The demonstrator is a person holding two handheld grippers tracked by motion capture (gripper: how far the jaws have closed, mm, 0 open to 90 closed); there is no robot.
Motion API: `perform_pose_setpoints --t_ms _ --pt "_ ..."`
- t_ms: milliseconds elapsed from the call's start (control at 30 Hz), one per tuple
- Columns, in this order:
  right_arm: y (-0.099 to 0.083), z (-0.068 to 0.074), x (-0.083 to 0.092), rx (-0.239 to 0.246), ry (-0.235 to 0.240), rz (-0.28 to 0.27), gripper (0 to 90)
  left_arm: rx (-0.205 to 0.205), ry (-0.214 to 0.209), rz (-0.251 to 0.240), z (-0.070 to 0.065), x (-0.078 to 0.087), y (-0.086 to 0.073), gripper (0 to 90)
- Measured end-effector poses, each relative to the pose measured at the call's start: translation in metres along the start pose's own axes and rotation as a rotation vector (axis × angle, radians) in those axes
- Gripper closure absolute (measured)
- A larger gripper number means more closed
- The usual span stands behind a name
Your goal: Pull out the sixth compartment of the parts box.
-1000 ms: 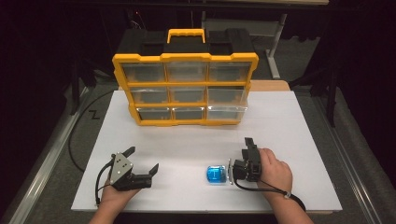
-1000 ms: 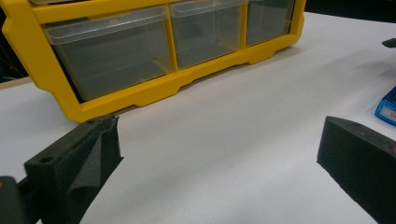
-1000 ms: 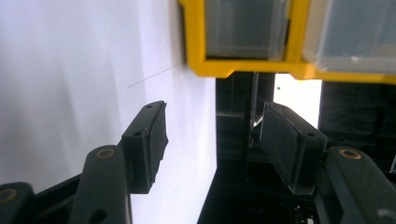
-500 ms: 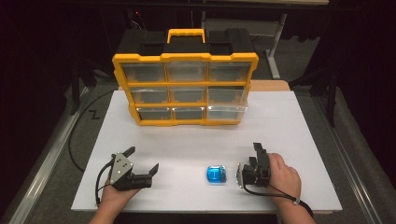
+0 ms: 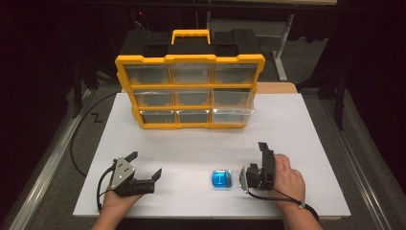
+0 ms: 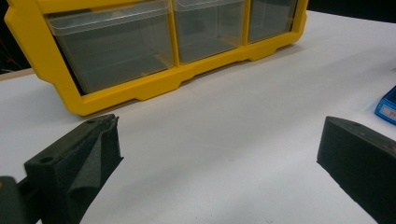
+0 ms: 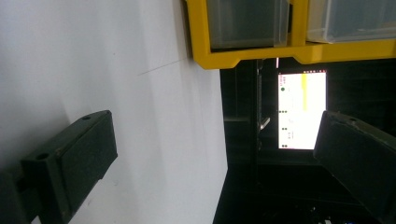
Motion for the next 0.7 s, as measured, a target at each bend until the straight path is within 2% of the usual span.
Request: perform_pose_setpoints --t_ms 167,233,267,300,367,467,500,533,600,667,700 --pt "-0.002 -0.001 0.001 -0.028 -0.009 0.000 0.8 0.001 0.011 -0.012 0.000 0.000 0.001 0.3" --pt "-0.005 -0.004 0.001 -0.066 -0.008 0.000 0.8 0.007 0.013 -0.011 0.001 0.000 0.001 0.3" --pt "-0.005 -0.004 0.001 -0.066 -0.008 0.000 0.8 0.004 0.018 -0.012 0.002 0.000 0.001 0.3" --pt "-0.007 -0.005 0.001 -0.097 -0.008 0.019 0.8 -0.002 0.029 -0.015 0.002 0.000 0.001 0.3" --pt "-0.009 -0.006 0.001 -0.129 -0.002 0.026 0.8 0.003 0.031 -0.008 0.003 0.000 0.001 0.3" --pt "-0.011 -0.006 0.001 -0.157 -0.007 0.026 0.8 -0.003 0.033 -0.003 0.003 0.000 0.000 0.3" --pt "-0.012 -0.007 0.001 -0.175 -0.006 0.031 0.8 -0.004 0.034 -0.003 0.004 -0.001 0.000 0.3" --pt "-0.014 -0.006 0.001 -0.213 -0.004 0.036 0.8 0.001 0.034 0.000 0.004 -0.001 0.000 0.3" --pt "-0.015 -0.007 0.000 -0.230 -0.005 0.035 0.8 0.004 0.032 0.003 0.004 -0.002 0.000 0.3" --pt "-0.018 -0.007 0.000 -0.278 0.005 0.040 0.8 0.003 0.030 0.009 0.004 -0.002 0.000 0.3" --pt "-0.021 -0.008 0.000 -0.322 0.015 0.036 0.8 0.008 0.032 0.009 0.004 -0.003 -0.001 0.3"
Point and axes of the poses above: each handheld gripper's, and its own axes: x roughly backward along the jaws, y roughly out of its top, z roughly to its left, the point moved 2 cm from there along -x, roughly forward along the jaws, and after that the axes turned 13 degrees about -z, right-handed, at the moved point
